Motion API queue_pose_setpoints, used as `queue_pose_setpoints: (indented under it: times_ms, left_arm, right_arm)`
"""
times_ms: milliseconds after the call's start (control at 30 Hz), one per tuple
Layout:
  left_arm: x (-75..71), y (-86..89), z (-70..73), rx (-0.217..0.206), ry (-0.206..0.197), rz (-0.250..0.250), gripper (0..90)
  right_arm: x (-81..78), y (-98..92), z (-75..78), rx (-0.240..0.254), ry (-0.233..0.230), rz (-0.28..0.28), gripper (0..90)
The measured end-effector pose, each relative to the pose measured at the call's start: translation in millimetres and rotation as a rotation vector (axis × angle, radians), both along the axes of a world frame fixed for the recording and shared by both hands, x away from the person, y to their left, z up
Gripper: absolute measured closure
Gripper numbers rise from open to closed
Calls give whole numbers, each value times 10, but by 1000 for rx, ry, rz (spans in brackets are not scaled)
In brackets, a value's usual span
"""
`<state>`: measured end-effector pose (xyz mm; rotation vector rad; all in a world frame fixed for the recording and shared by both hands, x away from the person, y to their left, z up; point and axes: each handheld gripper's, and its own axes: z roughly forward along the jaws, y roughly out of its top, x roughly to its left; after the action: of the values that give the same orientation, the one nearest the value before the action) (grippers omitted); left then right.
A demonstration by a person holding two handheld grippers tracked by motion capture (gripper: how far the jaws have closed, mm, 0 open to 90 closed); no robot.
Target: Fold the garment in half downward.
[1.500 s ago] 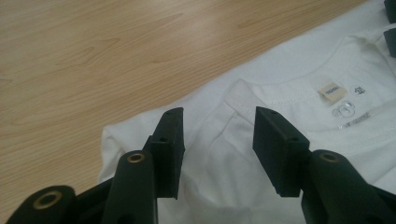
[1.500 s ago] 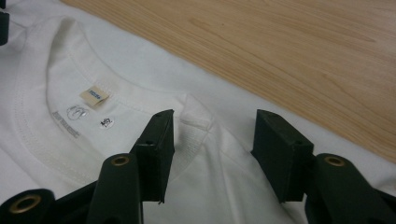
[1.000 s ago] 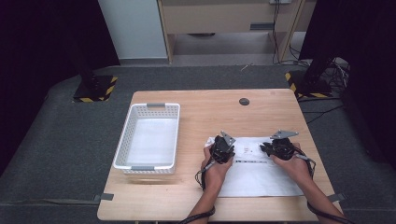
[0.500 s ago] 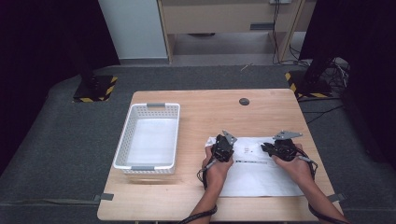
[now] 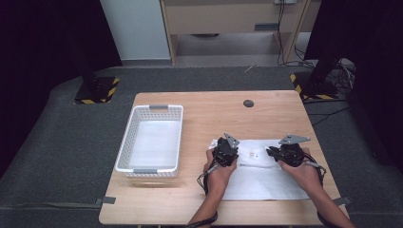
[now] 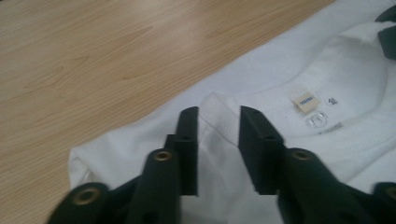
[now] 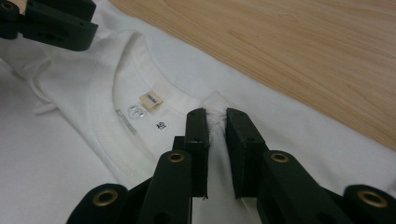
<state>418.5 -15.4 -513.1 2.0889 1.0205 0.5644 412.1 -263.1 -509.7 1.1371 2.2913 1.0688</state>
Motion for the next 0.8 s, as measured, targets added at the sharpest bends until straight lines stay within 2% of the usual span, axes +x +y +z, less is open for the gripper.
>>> queue_pose_setpoints:
  times_ms: [67,167,267,467,633,800]
  left_arm:
    - [29,-12,-15,6,5,-5,567]
    - [132,7,-94,-25,45,18,558]
    - [167,17,-139,-46,61,22,549]
    - [161,-41,-172,-33,65,-13,565]
    - [132,-61,-193,-34,63,-31,623]
    - [99,-98,-186,-24,61,-54,779]
  right_arm:
    - [10,13,-7,0,1,2,792]
    - [21,25,-20,4,4,2,791]
    - [25,25,-42,9,8,0,791]
    - [49,19,-96,8,14,-1,790]
    - [55,24,-129,6,23,-12,790]
    - [59,29,-125,5,26,-11,791]
